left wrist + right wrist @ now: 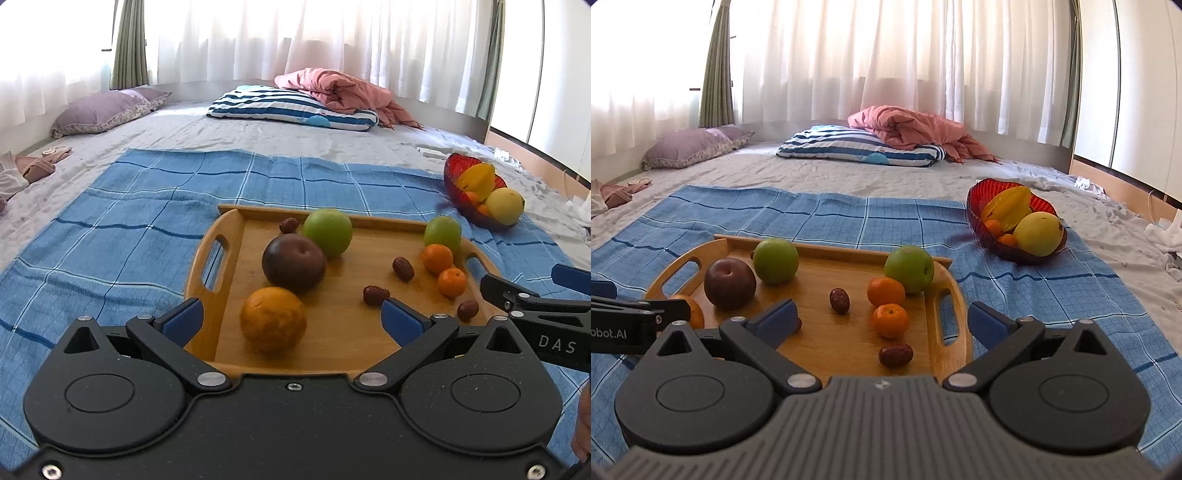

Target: Organize fruits

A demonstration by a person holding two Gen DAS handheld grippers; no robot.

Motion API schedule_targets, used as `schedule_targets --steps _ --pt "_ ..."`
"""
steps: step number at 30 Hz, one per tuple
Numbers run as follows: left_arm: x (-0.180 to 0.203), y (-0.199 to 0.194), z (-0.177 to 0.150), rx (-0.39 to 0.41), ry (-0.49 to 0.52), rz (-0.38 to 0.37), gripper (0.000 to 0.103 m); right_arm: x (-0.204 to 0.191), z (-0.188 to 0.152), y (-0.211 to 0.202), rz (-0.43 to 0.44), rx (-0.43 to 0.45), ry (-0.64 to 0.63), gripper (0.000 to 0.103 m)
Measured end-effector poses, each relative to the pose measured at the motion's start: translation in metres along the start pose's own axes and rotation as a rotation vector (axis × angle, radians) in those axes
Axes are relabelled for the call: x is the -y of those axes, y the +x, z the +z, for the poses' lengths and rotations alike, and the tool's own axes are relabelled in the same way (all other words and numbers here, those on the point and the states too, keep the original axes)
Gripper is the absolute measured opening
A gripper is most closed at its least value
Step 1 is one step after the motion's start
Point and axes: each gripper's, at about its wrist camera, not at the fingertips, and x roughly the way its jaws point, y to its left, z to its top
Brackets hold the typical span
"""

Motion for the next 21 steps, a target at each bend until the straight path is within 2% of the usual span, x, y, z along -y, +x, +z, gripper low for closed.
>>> schedule_targets --steps 21 --pt "-0.015 -0.021 -0.039 0.007 -0.004 0.02 0.103 0.002 -0.028 -0.029 -0.009 0.051 0.033 0.103"
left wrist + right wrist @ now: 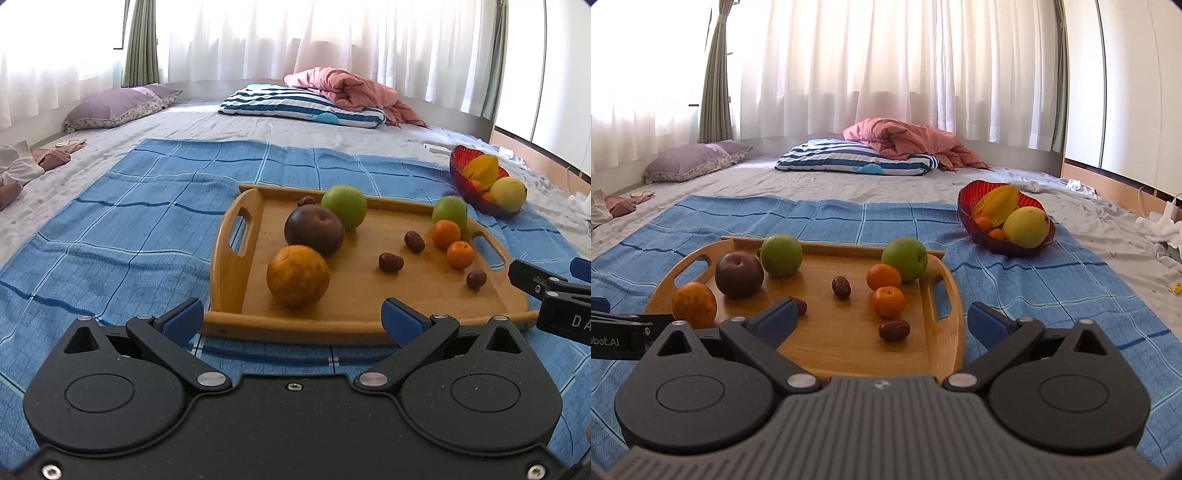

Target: Organize fruits

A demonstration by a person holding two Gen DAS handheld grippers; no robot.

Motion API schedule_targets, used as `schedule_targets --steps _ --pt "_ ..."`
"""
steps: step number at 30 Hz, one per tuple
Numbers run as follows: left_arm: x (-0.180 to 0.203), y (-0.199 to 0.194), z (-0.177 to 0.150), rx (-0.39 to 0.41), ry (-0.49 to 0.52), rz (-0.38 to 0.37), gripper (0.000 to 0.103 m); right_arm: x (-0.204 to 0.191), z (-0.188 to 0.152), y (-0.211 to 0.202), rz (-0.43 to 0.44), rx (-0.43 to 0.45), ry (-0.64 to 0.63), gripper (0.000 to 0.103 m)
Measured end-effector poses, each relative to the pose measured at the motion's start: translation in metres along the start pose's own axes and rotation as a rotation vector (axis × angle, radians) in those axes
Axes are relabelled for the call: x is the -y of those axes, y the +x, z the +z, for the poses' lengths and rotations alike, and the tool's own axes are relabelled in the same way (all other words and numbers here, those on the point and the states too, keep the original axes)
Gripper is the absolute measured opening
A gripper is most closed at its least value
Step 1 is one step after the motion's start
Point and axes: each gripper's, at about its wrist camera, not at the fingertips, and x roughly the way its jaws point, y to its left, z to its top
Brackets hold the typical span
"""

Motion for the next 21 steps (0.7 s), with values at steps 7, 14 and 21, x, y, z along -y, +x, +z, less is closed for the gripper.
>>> schedule_targets --steps 7,14,21 --pt "0.002 -0.005 -0.013 0.01 0.022 0.007 0.103 0.001 -0.014 -0.008 -0.019 0.009 0.013 0.103" --pt "0.006 -0.006 -0.025 0.011 0.041 0.017 0.103 0.002 -0.026 -0.013 -0.017 0.023 0.032 0.103" --pt "0.006 -0.004 -0.04 -0.001 0.035 0.011 0.103 -0.001 -0.039 -0.017 -0.018 0.041 0.012 0.103"
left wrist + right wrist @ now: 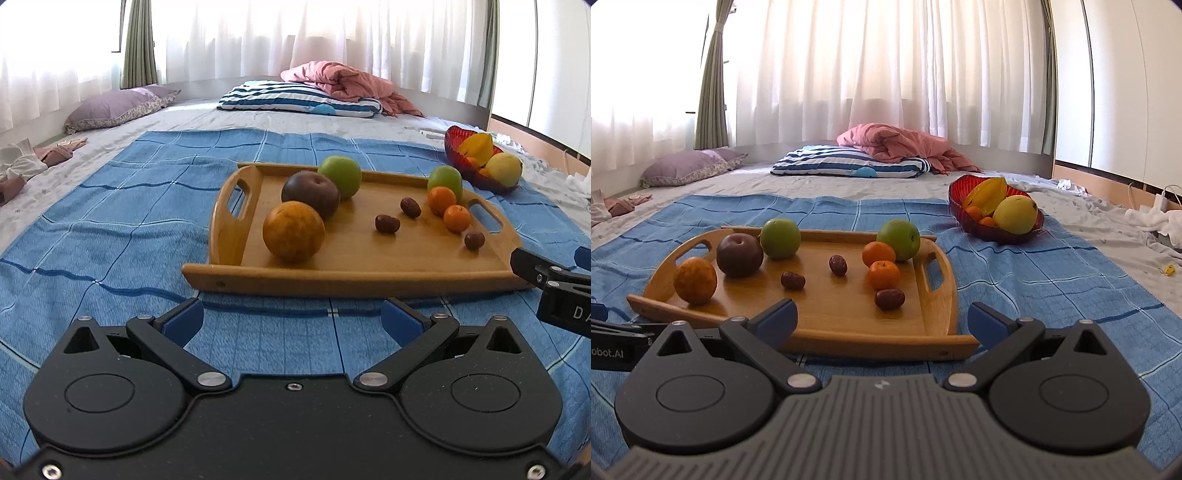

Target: Organize fruits

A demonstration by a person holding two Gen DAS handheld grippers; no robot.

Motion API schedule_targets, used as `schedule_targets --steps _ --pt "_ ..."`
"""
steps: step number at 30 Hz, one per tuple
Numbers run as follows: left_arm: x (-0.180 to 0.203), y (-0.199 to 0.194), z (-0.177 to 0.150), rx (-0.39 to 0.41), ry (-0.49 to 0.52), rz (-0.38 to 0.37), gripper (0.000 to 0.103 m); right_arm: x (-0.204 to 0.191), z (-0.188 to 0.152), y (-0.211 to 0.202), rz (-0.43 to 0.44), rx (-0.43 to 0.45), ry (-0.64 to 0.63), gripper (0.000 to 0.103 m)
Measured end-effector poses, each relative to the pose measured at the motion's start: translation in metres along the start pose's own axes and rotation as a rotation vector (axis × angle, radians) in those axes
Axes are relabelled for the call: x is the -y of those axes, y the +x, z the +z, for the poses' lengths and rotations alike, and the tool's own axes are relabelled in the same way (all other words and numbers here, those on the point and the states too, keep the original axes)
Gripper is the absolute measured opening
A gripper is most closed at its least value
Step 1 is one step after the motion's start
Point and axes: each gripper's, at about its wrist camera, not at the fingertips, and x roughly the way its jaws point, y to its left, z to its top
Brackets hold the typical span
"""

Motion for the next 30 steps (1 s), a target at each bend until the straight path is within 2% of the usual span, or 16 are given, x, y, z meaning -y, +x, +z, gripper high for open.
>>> schedule_targets --steps 9,24,30 --pt "0.003 0.0 -0.016 0.001 0.021 0.018 0.103 -0.004 -0.018 -0.005 -0.016 -0.002 -0.018 0.103" --pt "0.002 0.007 -0.034 -0.013 0.002 0.017 0.103 -0.005 -0.04 -0.001 -0.023 -0.032 -0.03 0.103" --pt "0.007 0.011 -0.038 -0.01 0.031 0.03 0.103 -0.007 -0.045 0.002 -0.023 -0.043 -0.043 0.103"
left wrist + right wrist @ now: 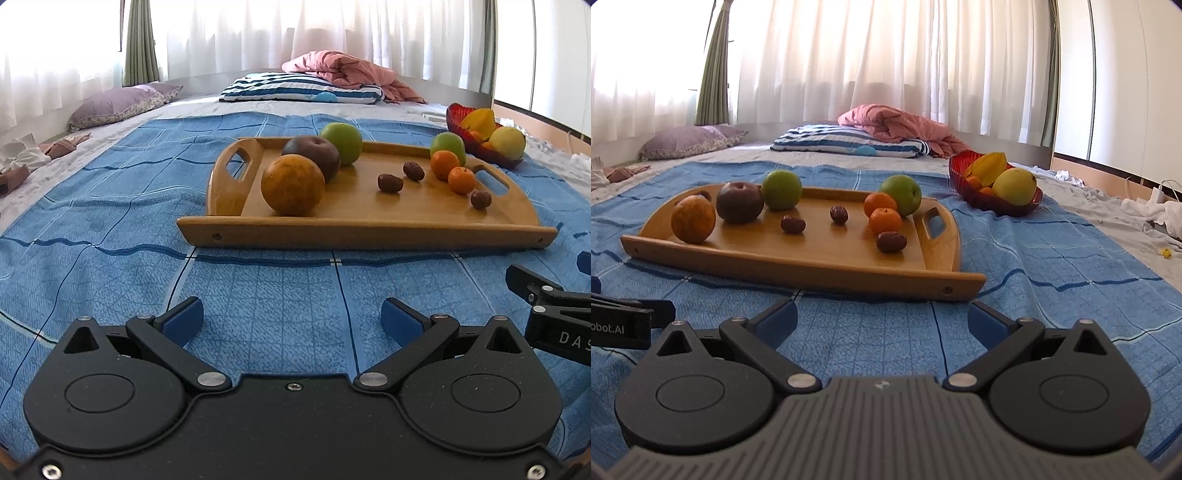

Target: Organize fruits

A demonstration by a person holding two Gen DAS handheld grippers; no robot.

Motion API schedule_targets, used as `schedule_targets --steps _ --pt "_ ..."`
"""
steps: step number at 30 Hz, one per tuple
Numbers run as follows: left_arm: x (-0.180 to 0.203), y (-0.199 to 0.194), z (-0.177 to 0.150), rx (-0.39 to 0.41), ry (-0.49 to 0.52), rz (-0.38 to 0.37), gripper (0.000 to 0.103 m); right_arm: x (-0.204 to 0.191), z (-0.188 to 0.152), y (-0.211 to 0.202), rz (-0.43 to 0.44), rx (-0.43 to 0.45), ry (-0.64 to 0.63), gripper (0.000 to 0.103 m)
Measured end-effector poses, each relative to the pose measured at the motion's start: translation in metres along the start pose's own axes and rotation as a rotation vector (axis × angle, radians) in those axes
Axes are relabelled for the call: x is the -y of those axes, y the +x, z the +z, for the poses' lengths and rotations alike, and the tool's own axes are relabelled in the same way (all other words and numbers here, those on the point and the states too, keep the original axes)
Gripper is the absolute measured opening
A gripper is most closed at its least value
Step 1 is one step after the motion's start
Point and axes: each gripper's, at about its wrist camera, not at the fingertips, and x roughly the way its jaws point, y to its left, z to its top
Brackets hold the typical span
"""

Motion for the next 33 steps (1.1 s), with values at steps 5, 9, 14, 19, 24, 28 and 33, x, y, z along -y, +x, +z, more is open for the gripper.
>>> schedule_targets --steps 5,9,14,19,24,28,33 --pt "0.001 0.003 -0.002 -0.002 0.003 -0.001 0.103 0.0 -0.004 0.004 0.003 -0.014 0.002 0.103" --pt "0.001 0.003 -0.003 -0.004 0.005 -0.001 0.103 0.0 -0.007 0.005 0.015 -0.026 0.003 0.103" --pt "0.001 0.004 -0.003 -0.004 0.007 -0.001 0.103 -0.001 -0.009 0.009 0.019 -0.047 -0.004 0.103" --pt "0.0 0.006 -0.004 -0.012 0.009 -0.005 0.103 -0.002 -0.009 0.013 0.035 -0.071 -0.017 0.103" --pt "0.0 0.006 -0.004 -0.012 0.011 -0.004 0.103 -0.001 -0.009 0.015 0.047 -0.083 -0.021 0.103" --pt "0.0 0.007 -0.003 -0.016 0.011 -0.004 0.103 -0.002 -0.009 0.015 0.046 -0.083 -0.026 0.103" --pt "0.0 0.007 -0.003 -0.017 0.011 -0.004 0.103 -0.002 -0.01 0.015 0.046 -0.083 -0.031 0.103"
